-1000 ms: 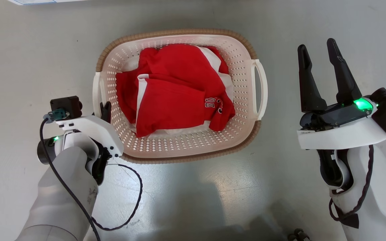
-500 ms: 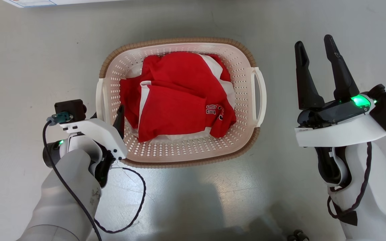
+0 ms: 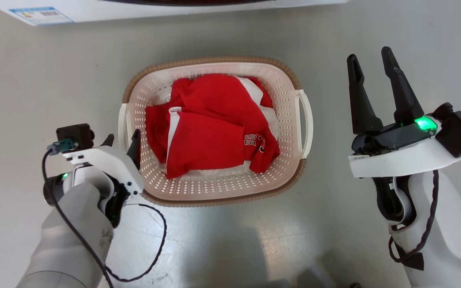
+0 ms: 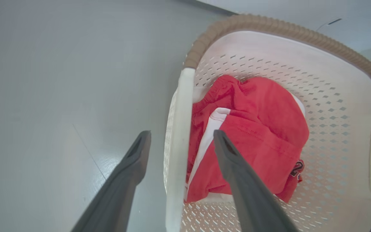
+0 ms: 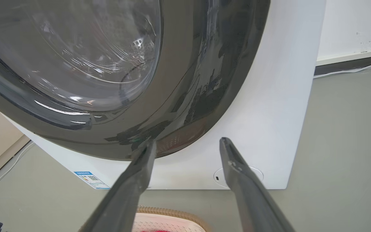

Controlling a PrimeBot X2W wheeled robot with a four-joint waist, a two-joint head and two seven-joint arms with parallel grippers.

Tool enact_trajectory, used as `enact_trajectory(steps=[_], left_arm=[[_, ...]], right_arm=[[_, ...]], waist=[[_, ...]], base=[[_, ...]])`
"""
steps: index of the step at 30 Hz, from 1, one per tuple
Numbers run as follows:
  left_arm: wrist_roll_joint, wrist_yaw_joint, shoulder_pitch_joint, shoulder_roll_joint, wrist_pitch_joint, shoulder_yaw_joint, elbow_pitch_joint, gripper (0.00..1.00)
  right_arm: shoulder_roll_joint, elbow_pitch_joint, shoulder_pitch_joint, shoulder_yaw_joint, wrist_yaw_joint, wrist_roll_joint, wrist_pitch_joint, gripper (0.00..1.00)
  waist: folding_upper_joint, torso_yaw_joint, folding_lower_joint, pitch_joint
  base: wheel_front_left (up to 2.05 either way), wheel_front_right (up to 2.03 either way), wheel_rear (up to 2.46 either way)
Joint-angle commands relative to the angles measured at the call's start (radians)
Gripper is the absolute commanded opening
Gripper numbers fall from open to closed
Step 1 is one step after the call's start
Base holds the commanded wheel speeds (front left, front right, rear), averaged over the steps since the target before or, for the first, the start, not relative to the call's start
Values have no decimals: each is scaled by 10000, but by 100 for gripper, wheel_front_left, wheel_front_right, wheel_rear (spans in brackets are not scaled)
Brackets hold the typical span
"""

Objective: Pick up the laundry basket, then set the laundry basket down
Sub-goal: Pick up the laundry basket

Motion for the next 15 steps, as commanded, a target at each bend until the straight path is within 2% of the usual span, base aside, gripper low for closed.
enact_trajectory(steps=[1, 9, 15], left_arm=[[-57, -25, 378, 371, -120, 199, -87, 100], [248, 73, 970, 773, -131, 802, -1091, 100], [999, 53, 1726, 822, -132, 1371, -2593, 100]], right_arm=[[100, -181, 239, 216, 2, 106, -92, 100], [206, 67, 393, 276, 2, 183, -92, 100], [279, 323, 651, 331, 2, 252, -92, 100]], waist=[[0, -23, 0, -225], [0, 38, 0, -1345], [0, 155, 0, -2411]], base=[[0, 0, 0], [0, 0, 0], [0, 0, 0]])
